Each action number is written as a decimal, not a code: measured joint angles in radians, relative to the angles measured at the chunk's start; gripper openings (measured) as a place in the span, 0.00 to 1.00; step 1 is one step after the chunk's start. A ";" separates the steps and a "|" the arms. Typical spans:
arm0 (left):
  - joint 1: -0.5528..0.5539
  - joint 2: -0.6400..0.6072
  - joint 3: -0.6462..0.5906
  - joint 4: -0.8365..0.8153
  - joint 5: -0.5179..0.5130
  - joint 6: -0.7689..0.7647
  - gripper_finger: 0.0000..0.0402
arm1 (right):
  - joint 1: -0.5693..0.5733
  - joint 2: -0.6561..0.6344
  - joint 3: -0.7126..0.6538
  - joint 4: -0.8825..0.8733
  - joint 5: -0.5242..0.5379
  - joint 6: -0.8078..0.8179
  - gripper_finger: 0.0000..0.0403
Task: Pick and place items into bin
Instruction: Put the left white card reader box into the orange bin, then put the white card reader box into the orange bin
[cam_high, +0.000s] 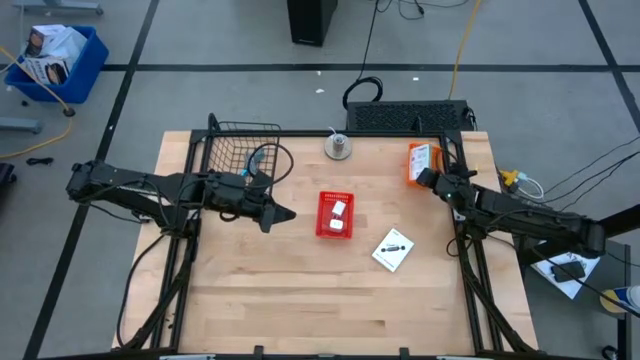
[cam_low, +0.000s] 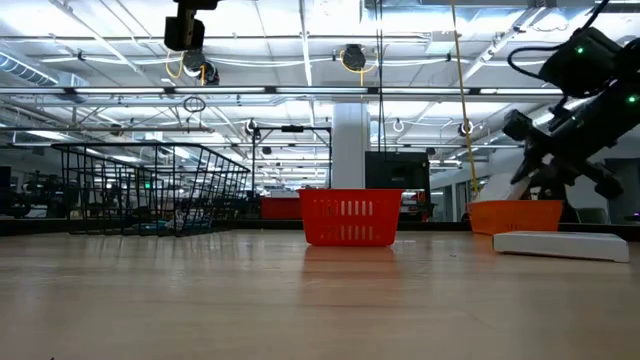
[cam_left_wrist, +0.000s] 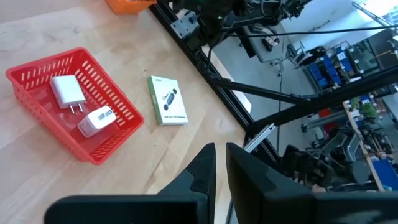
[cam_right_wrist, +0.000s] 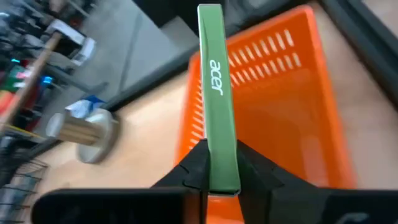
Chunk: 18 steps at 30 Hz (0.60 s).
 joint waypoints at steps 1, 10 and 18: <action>0.000 0.000 0.000 0.000 0.000 0.002 0.10 | 0.000 0.002 0.000 0.027 0.005 -0.015 0.16; 0.005 0.000 0.000 0.000 0.001 0.002 0.10 | -0.001 0.003 0.000 -0.021 0.003 0.028 0.51; 0.005 0.000 0.000 0.000 0.001 0.022 0.10 | 0.007 -0.002 0.002 0.254 -0.207 -0.172 0.49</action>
